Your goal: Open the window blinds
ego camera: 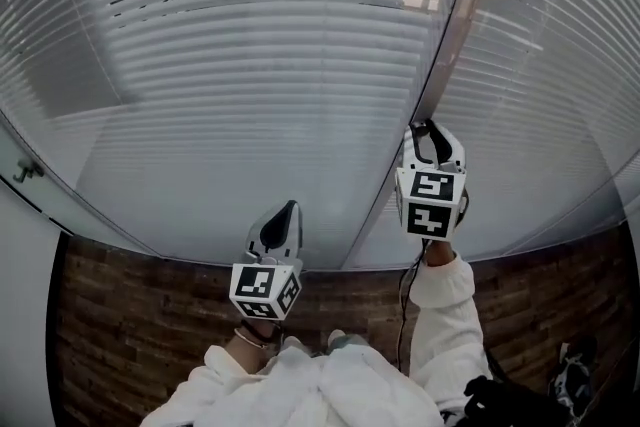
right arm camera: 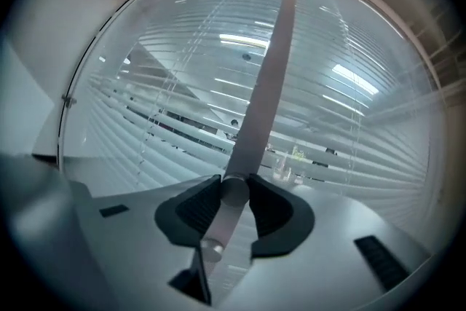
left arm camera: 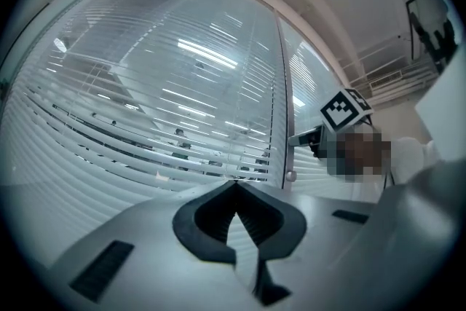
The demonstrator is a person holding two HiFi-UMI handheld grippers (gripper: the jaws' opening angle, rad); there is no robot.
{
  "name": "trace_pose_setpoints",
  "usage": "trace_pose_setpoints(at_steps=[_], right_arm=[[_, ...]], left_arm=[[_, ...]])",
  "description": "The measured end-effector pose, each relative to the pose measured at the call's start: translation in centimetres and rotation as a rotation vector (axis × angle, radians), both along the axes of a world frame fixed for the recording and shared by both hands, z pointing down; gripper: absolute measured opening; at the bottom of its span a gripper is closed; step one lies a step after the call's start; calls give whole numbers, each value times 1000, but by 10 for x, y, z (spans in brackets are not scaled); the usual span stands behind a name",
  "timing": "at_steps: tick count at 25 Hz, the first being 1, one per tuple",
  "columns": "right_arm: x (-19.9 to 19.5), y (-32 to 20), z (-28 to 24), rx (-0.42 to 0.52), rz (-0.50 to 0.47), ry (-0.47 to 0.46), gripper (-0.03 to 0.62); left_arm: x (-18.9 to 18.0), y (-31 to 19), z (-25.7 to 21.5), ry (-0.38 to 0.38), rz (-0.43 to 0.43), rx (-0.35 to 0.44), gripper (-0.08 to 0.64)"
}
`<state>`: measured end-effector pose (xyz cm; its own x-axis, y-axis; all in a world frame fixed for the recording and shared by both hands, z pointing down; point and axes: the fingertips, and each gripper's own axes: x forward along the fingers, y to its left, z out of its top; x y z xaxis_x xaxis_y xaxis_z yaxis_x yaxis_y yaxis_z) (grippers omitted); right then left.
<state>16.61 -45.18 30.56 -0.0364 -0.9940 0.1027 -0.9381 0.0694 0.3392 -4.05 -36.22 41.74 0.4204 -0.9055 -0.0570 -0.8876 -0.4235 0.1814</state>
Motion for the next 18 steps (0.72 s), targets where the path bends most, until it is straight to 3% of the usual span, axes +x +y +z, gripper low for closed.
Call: trace_pose_setpoints(at_steps=[10, 18], right_arm=[[13, -4, 5, 24, -70, -715, 132], [17, -1, -1, 54, -79, -1032, 132]], left_arm=[[-6, -1, 6, -5, 8, -2, -3], [-18, 3, 1, -5, -7, -3, -3]])
